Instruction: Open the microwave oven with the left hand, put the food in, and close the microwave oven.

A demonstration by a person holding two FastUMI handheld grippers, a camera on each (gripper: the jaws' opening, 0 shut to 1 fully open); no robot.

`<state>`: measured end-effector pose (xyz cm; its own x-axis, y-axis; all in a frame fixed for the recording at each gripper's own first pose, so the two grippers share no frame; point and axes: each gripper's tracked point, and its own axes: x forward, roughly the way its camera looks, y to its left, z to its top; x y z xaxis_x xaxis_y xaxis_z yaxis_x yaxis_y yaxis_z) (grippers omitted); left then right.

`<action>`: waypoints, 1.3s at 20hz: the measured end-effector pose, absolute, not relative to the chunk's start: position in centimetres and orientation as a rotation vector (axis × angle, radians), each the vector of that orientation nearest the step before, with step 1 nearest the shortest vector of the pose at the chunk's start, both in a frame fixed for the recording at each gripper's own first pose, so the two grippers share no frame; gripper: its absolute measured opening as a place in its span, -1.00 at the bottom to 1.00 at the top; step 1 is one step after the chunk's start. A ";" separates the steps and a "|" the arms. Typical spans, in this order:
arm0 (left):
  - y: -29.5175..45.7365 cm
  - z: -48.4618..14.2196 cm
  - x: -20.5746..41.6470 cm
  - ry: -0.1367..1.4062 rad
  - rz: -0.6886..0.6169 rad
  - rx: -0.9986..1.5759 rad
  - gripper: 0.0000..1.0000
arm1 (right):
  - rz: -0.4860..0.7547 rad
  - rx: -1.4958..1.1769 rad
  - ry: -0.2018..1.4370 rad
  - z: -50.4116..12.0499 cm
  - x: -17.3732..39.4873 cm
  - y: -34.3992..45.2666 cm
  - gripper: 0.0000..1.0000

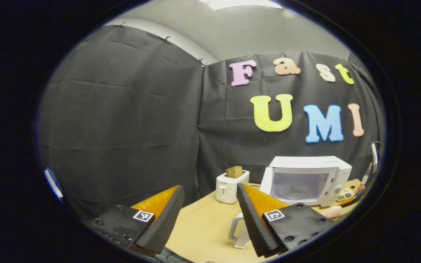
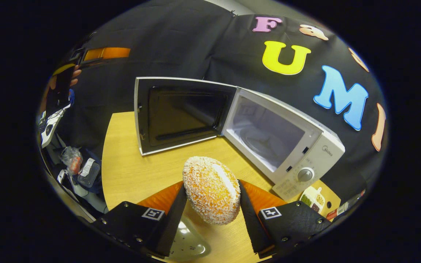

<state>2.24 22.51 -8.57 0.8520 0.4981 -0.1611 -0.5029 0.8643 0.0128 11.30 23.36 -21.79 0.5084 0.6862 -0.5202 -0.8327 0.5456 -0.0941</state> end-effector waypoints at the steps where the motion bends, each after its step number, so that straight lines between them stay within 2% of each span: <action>1: 23.1 -8.4 2.5 0.155 0.532 -0.036 0.89 | 0.930 -0.355 0.438 -21.2 12.2 23.9 0.60; 3: 24.4 -8.7 2.8 0.151 0.544 -0.046 0.80 | 0.911 -0.357 0.411 -20.3 14.2 25.0 0.60; 5: 25.5 -9.1 3.1 0.150 0.554 -0.052 0.87 | 0.894 -0.355 0.395 -19.9 15.9 26.2 0.60; 7: 26.8 -9.5 3.3 0.152 0.569 -0.049 0.80 | 0.873 -0.363 0.376 -19.7 17.9 27.3 0.60; 8: 27.4 -9.8 3.3 0.155 0.577 -0.048 0.87 | 0.868 -0.365 0.375 -19.8 18.5 27.8 0.60; 9: 28.2 -9.8 3.4 0.158 0.585 -0.049 0.80 | 0.863 -0.364 0.374 -19.8 19.3 28.4 0.60; 10: 28.8 -10.1 3.4 0.160 0.594 -0.050 0.88 | 0.856 -0.364 0.371 -19.9 20.1 28.9 0.55; 12: 30.1 -10.5 3.5 0.165 0.611 -0.060 0.88 | 0.844 -0.366 0.364 -19.9 21.6 29.8 0.60; 13: 30.6 -10.7 3.6 0.166 0.618 -0.065 0.96 | 0.837 -0.368 0.360 -19.9 22.4 30.2 0.60; 15: 31.5 -11.1 3.7 0.171 0.628 -0.066 0.94 | 0.818 -0.372 0.354 -20.1 23.9 30.7 0.61; 16: 31.9 -11.4 3.7 0.174 0.632 -0.066 0.87 | 0.808 -0.375 0.351 -20.3 24.5 31.0 0.60; 17: 32.3 -11.6 3.8 0.178 0.635 -0.068 0.94 | 0.794 -0.380 0.350 -20.6 25.4 31.1 0.60; 19: 32.9 -11.9 4.2 0.183 0.639 -0.067 0.94 | 0.759 -0.393 0.354 -21.4 27.3 31.5 0.60; 20: 33.2 -12.2 4.3 0.188 0.639 -0.064 0.87 | 0.739 -0.399 0.358 -21.9 28.1 31.7 0.60; 23: 33.9 -13.1 4.7 0.216 0.639 -0.059 0.87 | 0.701 -0.432 0.344 -23.2 30.6 32.8 0.60; 24: 34.0 -13.3 4.8 0.220 0.638 -0.060 0.96 | 0.690 -0.449 0.334 -23.6 31.4 33.0 0.60; 25: 34.3 -13.5 5.1 0.223 0.641 -0.060 0.94 | 0.682 -0.458 0.326 -24.1 32.1 33.2 0.60; 26: 34.4 -13.7 5.2 0.227 0.644 -0.060 0.79 | 0.677 -0.459 0.324 -24.6 32.6 33.6 0.60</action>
<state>5.16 34.40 -13.72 0.7761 0.5880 -0.2279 -0.6009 0.7991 0.0152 32.57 33.57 -24.61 0.7361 0.5232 -0.4294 -0.6626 0.6864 -0.2997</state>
